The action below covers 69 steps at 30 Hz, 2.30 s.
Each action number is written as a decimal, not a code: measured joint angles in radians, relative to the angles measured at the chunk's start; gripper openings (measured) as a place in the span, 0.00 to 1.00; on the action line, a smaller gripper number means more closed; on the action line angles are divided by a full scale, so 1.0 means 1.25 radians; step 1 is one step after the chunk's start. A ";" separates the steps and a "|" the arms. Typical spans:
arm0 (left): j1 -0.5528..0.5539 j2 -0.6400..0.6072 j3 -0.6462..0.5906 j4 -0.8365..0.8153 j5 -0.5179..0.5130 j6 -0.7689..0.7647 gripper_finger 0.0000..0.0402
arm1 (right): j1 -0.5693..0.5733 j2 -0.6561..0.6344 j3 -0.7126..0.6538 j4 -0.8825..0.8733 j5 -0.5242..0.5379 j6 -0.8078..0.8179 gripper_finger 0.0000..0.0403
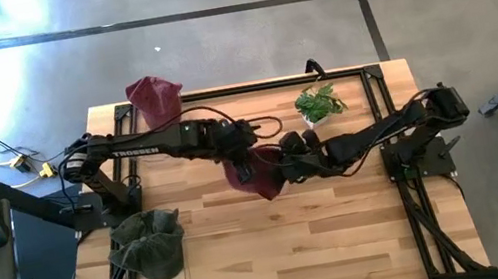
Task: Pick & Place hat
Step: Put the red cap into the top transparent bin
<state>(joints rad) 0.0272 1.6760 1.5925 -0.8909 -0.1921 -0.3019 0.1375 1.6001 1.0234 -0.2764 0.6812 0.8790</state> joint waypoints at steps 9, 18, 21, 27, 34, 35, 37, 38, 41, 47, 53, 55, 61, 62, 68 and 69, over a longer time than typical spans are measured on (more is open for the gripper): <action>0.103 0.000 0.000 -0.113 0.018 0.036 0.50 | -0.023 0.001 -0.006 -0.024 -0.143 0.199 0.07; 0.012 0.000 0.000 -0.107 -0.021 0.044 0.45 | -0.059 0.070 -0.006 -0.043 -0.371 0.345 0.16; 0.003 0.000 0.000 -0.107 -0.027 0.030 0.41 | -0.066 0.083 -0.006 -0.107 -0.440 0.361 0.33; 0.003 0.000 0.000 -0.103 -0.013 0.025 0.38 | -0.068 -0.060 -0.006 -0.300 -0.472 0.126 0.62; -0.047 0.057 -0.001 0.146 0.084 0.017 0.38 | -0.050 -0.352 -0.006 -0.584 -0.396 0.028 0.69; -0.062 0.071 -0.004 0.185 0.083 0.013 0.38 | -0.041 -0.393 -0.006 -0.611 -0.363 0.046 0.69; -0.089 0.111 0.001 0.312 0.079 0.011 0.38 | -0.023 -0.470 -0.006 -0.650 -0.304 0.091 0.69; -0.100 0.132 0.004 0.367 0.079 0.007 0.38 | -0.014 -0.504 -0.006 -0.662 -0.282 0.116 0.69; -0.126 0.192 -0.004 0.434 0.099 -0.008 0.39 | 0.007 -0.588 -0.006 -0.669 -0.233 0.162 0.69; -0.127 0.282 0.000 0.574 0.136 -0.014 0.50 | 0.027 -0.662 -0.006 -0.678 -0.174 0.172 0.69; -0.133 0.330 0.030 0.534 -0.065 0.035 0.63 | 0.027 -0.654 -0.006 -0.679 -0.173 0.150 0.69; -0.134 0.345 0.039 0.524 -0.118 0.052 0.64 | 0.027 -0.646 -0.006 -0.680 -0.176 0.146 0.69; -0.132 0.401 0.044 0.531 -0.095 0.027 0.61 | 0.027 -0.629 -0.006 -0.678 -0.205 0.140 0.69; -0.132 0.408 0.040 0.517 -0.103 0.027 0.61 | 0.027 -0.629 -0.006 -0.679 -0.207 0.140 0.69; -0.132 0.421 0.042 0.519 -0.113 0.002 0.56 | 0.027 -0.630 -0.006 -0.679 -0.212 0.141 0.69; -0.132 0.424 0.042 0.514 -0.117 0.001 0.55 | 0.027 -0.630 -0.006 -0.678 -0.212 0.141 0.69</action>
<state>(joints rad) -0.1383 2.2058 1.6446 -0.2479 -0.3382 -0.3007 0.1711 0.8123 1.0161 -1.1243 0.4168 1.0557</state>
